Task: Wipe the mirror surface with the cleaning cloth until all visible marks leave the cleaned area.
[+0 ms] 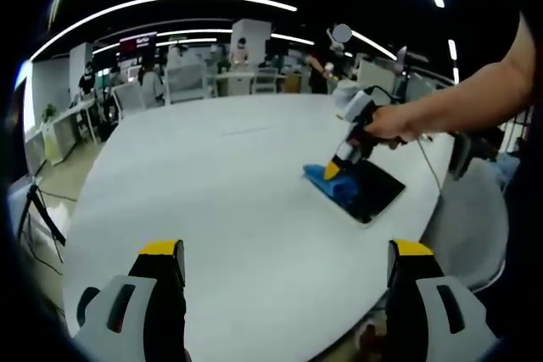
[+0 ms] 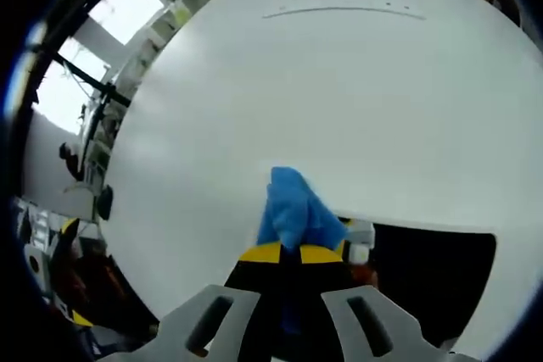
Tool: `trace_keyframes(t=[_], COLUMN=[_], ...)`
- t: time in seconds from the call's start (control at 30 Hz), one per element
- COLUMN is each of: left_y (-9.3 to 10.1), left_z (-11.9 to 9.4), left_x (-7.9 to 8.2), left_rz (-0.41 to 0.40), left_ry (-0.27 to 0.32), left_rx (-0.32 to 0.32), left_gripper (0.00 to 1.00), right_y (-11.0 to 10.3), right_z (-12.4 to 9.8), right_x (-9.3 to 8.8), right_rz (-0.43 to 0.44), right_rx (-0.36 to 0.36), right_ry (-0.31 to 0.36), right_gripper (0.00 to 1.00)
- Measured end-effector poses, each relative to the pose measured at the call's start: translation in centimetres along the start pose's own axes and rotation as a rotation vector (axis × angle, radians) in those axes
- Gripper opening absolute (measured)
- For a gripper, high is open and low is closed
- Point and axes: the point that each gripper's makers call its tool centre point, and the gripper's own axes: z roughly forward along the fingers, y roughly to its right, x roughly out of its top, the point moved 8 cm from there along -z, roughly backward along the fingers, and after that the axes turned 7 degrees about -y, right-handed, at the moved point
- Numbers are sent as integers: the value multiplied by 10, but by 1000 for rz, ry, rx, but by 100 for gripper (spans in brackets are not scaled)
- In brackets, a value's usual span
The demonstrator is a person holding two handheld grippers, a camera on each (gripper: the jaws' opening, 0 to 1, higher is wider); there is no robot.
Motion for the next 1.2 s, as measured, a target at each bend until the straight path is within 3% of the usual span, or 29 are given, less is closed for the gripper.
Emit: trace_keyframes(t=[0.33,0.5,0.57,0.63,0.73,0.93,1.1,1.2], left_y=[1,-1,-3,-2,0,4,7,12], left_z=[-3,-4,1,2,5,3,2,-5], left_x=[0,-3,-6,1,3,3,-4,1], left_rz=[0,-4,14,-18,18,13,2,5], left_ry=[-1,6,-9,46,41,51,27,33], left_rx=[5,6,22,25,28,42,37,37], left_gripper=[99,99,99,99,99,99,99,99], right_y=[0,4,2,1,3,2,2,0], right_z=[1,2,2,2,2,3,2,2], right_x=[1,2,1,1,4,4,-1,-2], right_rz=[-10,32,-39,-20,-3,-25,-32,-40], right_rx=[-6,23,-1,8,20,21,10,-8], right_ry=[0,-7,9,4,-15,-10,26,39], right_gripper=[0,0,0,0,0,0,0,0])
